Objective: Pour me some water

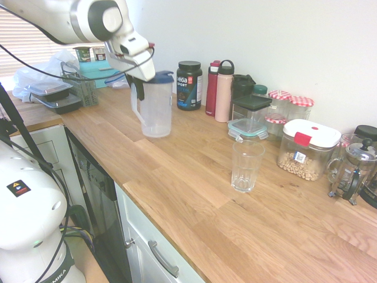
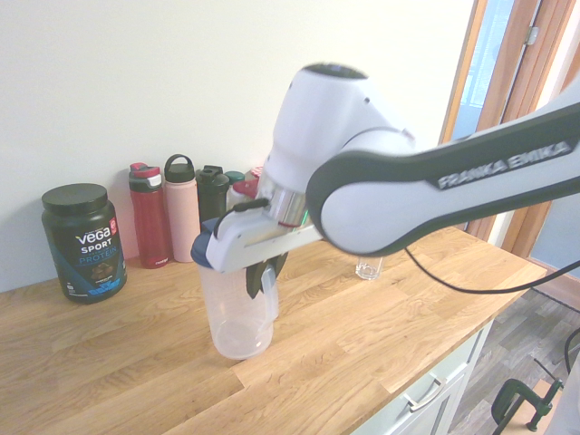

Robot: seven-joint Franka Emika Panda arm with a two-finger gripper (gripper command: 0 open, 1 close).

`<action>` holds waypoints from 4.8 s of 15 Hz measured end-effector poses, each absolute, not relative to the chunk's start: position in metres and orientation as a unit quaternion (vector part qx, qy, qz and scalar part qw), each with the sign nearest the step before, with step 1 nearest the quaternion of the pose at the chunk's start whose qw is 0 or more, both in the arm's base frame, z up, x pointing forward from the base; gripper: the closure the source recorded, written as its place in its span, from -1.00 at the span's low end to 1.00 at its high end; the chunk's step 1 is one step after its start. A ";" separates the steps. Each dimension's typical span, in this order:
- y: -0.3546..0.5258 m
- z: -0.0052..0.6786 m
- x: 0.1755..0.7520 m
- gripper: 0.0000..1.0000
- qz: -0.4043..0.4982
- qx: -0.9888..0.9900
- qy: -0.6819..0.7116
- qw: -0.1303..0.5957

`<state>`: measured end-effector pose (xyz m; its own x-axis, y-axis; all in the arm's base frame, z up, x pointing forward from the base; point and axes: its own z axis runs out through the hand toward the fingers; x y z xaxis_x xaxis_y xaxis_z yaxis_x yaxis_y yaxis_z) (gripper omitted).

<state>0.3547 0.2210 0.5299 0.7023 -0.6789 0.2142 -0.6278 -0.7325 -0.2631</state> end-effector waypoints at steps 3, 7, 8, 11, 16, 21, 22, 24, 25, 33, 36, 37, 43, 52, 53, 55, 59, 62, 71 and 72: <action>0.171 0.593 0.299 1.00 -0.139 -0.922 0.353 0.082; 0.097 0.624 0.232 1.00 -0.118 -0.923 0.361 0.070; 0.081 0.625 0.218 1.00 -0.119 -0.920 0.368 0.067; 0.018 0.621 0.192 1.00 -0.111 -0.911 0.390 0.077; -0.082 0.607 0.175 1.00 -0.099 -0.899 0.420 0.077; -0.188 0.598 0.180 1.00 -0.101 -0.931 0.341 0.079; -0.205 0.601 0.187 1.00 -0.105 -0.941 0.312 0.075; -0.230 0.596 0.210 1.00 -0.096 -0.960 0.256 0.067; -0.237 0.592 0.227 1.00 -0.080 -0.968 0.233 0.056; -0.219 0.593 0.355 1.00 0.033 -0.985 0.135 -0.101; -0.208 0.592 0.374 1.00 0.072 -0.974 0.122 -0.179; -0.202 0.589 0.379 1.00 0.080 -0.970 0.118 -0.196; -0.161 0.570 0.415 1.00 0.117 -0.945 0.105 -0.287; -0.138 0.548 0.434 1.00 0.142 -0.932 0.104 -0.315; -0.138 0.549 0.434 1.00 0.140 -0.934 0.105 -0.312; -0.140 0.554 0.431 1.00 0.123 -0.948 0.108 -0.274; -0.175 0.593 0.376 1.00 0.086 -0.978 0.097 -0.165; -0.207 0.609 0.329 1.00 0.054 -0.990 0.111 -0.069; -0.247 0.593 0.225 1.00 -0.035 -0.984 0.082 0.155; -0.238 0.590 0.211 1.00 -0.045 -0.983 0.074 0.164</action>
<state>0.2111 -0.2377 0.5903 0.9850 -0.1606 0.0635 -0.1313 -0.9354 -0.3284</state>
